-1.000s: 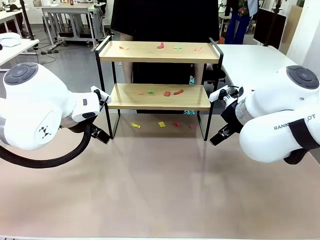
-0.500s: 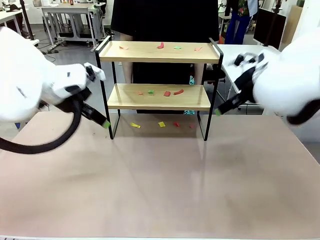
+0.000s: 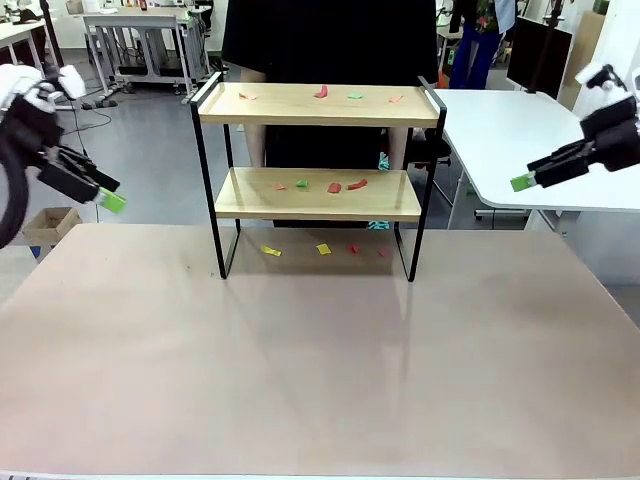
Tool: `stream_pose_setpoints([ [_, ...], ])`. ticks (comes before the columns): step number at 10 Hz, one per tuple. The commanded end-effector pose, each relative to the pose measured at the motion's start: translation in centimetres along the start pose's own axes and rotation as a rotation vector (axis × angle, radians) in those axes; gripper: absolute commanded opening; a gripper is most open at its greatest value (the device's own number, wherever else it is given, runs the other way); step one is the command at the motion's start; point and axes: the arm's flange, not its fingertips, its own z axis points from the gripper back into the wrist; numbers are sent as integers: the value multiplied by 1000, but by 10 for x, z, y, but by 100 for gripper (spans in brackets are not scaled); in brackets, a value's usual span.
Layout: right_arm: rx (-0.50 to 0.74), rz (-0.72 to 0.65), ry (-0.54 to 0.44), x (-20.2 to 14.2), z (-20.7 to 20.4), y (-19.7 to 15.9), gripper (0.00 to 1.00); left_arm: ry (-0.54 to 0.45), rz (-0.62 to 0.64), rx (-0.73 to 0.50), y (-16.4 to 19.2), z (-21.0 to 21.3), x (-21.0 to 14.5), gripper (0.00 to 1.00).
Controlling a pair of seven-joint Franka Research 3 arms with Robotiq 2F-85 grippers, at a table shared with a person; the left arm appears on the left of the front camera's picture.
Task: Clean the shelf.
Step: Pick up the Duster handed by the human.
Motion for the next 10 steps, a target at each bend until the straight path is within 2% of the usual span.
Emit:
stream_pose_setpoints([
  [1,155,8,-14,-23,-39,-66,100,-135,-118,-154,56,-4,-23,100],
  [3,190,84,-121,-53,-45,-84,100,-190,-185,-95,70,5,-40,100],
  [4,196,92,-112,-62,-47,-83,100,-240,-188,-106,70,9,-41,100],
  [5,166,43,-115,-49,-29,-53,100,-185,-158,-81,51,10,-41,100],
  [10,180,65,-131,-49,-30,-59,100,-179,-173,-84,58,8,-43,100],
])
